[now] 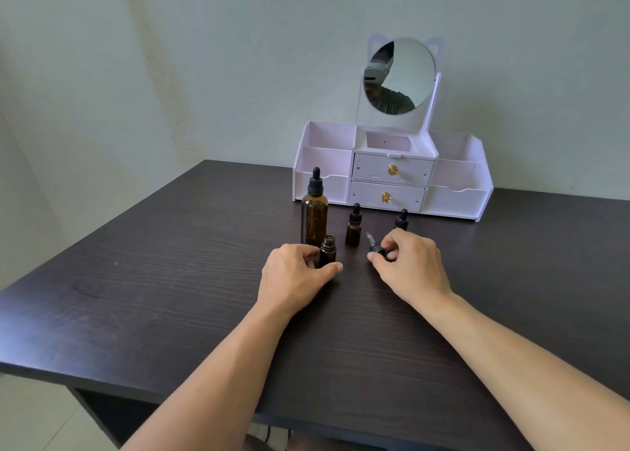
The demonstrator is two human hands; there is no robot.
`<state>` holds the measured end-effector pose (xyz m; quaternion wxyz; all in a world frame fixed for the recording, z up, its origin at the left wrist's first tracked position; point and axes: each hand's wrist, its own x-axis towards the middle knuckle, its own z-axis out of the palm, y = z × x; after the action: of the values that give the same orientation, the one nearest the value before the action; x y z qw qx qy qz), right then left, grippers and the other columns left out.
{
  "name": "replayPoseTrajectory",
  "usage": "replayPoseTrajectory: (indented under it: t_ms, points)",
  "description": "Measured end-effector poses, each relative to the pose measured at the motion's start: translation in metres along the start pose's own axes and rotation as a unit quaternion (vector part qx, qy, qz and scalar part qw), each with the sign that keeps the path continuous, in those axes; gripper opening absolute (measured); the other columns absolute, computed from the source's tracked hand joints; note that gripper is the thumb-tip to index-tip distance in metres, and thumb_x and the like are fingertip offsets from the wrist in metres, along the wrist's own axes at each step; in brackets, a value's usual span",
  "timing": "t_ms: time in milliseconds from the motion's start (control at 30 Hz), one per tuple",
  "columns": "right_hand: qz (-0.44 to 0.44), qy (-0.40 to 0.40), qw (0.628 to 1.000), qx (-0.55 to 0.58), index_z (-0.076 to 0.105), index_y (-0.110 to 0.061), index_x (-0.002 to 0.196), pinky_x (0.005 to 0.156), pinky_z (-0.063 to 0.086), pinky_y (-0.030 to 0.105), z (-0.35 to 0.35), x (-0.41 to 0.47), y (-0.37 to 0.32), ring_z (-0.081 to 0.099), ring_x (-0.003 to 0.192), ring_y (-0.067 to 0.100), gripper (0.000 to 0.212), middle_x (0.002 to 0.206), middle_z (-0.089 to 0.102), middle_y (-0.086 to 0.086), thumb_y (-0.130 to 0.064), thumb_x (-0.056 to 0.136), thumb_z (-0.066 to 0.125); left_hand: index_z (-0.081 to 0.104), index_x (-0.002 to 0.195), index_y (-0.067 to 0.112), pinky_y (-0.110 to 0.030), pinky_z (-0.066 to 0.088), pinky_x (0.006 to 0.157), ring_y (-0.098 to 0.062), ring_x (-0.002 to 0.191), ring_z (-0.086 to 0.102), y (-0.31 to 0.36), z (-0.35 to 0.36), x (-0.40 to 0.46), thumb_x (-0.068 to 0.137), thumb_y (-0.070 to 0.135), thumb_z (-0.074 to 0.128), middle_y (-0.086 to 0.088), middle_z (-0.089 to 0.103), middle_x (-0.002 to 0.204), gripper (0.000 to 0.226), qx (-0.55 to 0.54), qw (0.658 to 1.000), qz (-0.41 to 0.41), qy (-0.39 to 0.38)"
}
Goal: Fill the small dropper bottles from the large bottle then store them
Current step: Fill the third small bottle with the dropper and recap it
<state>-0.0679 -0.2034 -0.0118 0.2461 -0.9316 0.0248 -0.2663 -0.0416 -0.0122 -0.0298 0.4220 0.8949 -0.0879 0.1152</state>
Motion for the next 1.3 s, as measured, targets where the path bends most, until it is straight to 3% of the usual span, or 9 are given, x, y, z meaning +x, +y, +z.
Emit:
replayPoseTrajectory:
  t_ms: [200,367,533,633,767,967,1300]
  points:
    - [-0.023,0.038,0.999,-0.006,0.068,-0.017,0.090,0.071,0.053,0.032,-0.010,0.004,-0.012,0.063,0.076,0.016,0.019,0.082,0.067,-0.003,-0.033,0.080,0.070,0.074,0.106,0.024,-0.021,0.041,0.057,-0.004,0.060,0.054,0.000,-0.001,-0.002,0.076,0.054,0.073,0.010,0.059,0.065,0.042,-0.010,1.000,0.003,0.000]
    - [-0.052,0.051,0.989,0.130,0.070,-0.018,0.083,0.072,0.054,0.027,-0.017,0.046,-0.051,0.063,0.070,0.009,0.004,0.075,0.068,-0.004,-0.021,0.080,0.071,0.074,0.100,0.021,-0.021,0.039,0.058,-0.006,0.063,0.054,0.000,-0.002,-0.001,0.080,0.049,0.072,0.010,0.059,0.068,0.034,-0.006,1.000,-0.005,0.006]
    - [-0.018,-0.027,0.972,0.234,0.072,-0.013,0.102,0.085,0.055,0.027,-0.006,0.086,-0.086,0.066,0.087,0.009,0.028,0.094,0.072,-0.001,-0.031,0.081,0.074,0.071,0.115,0.020,-0.018,0.042,0.059,-0.006,0.068,0.056,0.001,-0.002,0.001,0.081,0.047,0.072,0.008,0.063,0.079,0.043,-0.011,1.000,-0.027,0.008]
    - [0.004,-0.066,0.968,0.242,0.072,-0.012,0.101,0.089,0.055,0.034,0.006,0.093,-0.093,0.068,0.093,0.012,0.031,0.098,0.073,0.003,-0.035,0.080,0.074,0.070,0.115,0.020,-0.017,0.042,0.059,-0.005,0.067,0.056,0.000,-0.002,0.002,0.080,0.049,0.072,0.008,0.063,0.079,0.045,-0.014,0.999,-0.035,0.011]
    - [0.015,-0.042,0.966,0.256,0.075,-0.011,0.092,0.087,0.056,0.041,0.016,0.093,-0.098,0.069,0.088,0.017,0.023,0.090,0.075,0.005,-0.031,0.082,0.073,0.072,0.114,0.021,-0.018,0.044,0.063,-0.005,0.070,0.056,0.002,-0.003,0.001,0.080,0.048,0.072,0.009,0.062,0.079,0.043,-0.013,0.999,-0.030,0.014]
    - [0.015,0.001,0.966,0.260,0.077,-0.010,0.087,0.082,0.057,0.044,0.020,0.092,-0.101,0.070,0.082,0.022,0.019,0.083,0.075,0.006,-0.029,0.083,0.072,0.069,0.118,0.020,-0.025,0.054,0.075,-0.008,0.079,0.060,0.005,-0.005,-0.001,0.081,0.047,0.072,0.005,0.067,0.089,0.046,-0.011,0.999,-0.033,0.012]
    - [0.006,0.007,0.965,0.263,0.076,-0.009,0.083,0.081,0.057,0.042,0.021,0.091,-0.102,0.069,0.079,0.018,0.016,0.080,0.074,0.005,-0.024,0.085,0.071,0.066,0.123,0.019,-0.026,0.055,0.079,-0.012,0.089,0.065,0.008,-0.008,-0.003,0.082,0.046,0.071,0.000,0.071,0.103,0.049,-0.007,0.999,-0.037,0.009]
